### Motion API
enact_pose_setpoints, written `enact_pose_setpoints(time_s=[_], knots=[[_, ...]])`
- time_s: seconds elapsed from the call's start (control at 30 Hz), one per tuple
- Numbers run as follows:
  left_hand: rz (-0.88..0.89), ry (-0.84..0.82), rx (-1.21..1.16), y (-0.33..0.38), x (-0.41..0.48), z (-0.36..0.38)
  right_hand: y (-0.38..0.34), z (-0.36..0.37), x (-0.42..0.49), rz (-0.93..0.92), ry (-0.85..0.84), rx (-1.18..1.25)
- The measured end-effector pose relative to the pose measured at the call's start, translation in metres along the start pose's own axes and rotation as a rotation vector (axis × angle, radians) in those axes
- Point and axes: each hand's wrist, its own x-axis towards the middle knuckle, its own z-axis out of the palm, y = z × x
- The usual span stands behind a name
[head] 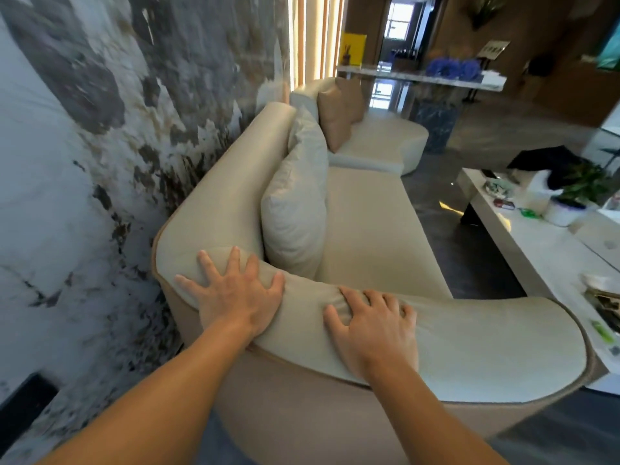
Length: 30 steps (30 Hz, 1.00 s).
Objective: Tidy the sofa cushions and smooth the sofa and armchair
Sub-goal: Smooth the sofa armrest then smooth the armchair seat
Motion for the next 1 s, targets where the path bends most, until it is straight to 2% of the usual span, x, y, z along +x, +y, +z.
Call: enact_pose_setpoints(time_s=[0.33,1.0], knots=[[0.051,0.017,-0.025,-0.004,0.067,0.006,-0.027,0.01,0.05,0.054,0.042,-0.047],[0.098,0.011,-0.009,-0.053,0.222,0.007,-0.131,0.038,0.16,0.139,-0.032,-0.082]])
